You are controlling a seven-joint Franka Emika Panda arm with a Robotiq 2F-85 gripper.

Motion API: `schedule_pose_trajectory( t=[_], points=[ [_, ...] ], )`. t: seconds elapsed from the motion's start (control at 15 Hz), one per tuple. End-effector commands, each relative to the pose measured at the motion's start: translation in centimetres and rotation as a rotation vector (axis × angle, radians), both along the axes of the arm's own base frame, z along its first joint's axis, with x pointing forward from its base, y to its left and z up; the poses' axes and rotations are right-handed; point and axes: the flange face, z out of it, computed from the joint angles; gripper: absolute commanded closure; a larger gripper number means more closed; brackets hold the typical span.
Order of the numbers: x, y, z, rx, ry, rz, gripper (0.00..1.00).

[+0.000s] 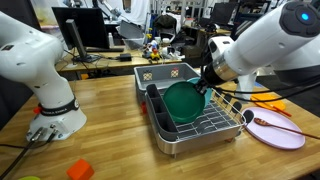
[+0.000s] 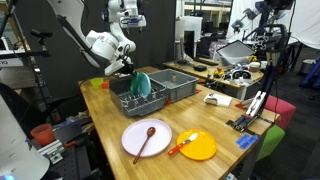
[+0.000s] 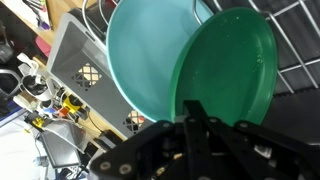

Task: Take the green plate out of the dish rack

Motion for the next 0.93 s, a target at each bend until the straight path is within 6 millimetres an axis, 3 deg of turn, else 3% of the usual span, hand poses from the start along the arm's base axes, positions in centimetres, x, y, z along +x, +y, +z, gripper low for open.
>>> schedule_pose_trajectory(
  t=[0.0, 0.6, 0.67, 0.73, 0.87],
  points=[
    [-0.2, -0.8, 0.7, 0.021, -0.009, -0.005, 1.0],
    [-0.6, -0.8, 0.5, 0.048, 0.012, -0.004, 1.0],
    [-0.6, -0.8, 0.5, 0.051, 0.012, -0.006, 0.74],
    [-0.8, -0.7, 0.4, 0.048, 0.014, -0.004, 0.73],
    [-1.4, -0.5, 0.6, 0.047, 0.019, 0.0, 0.6]
  ],
)
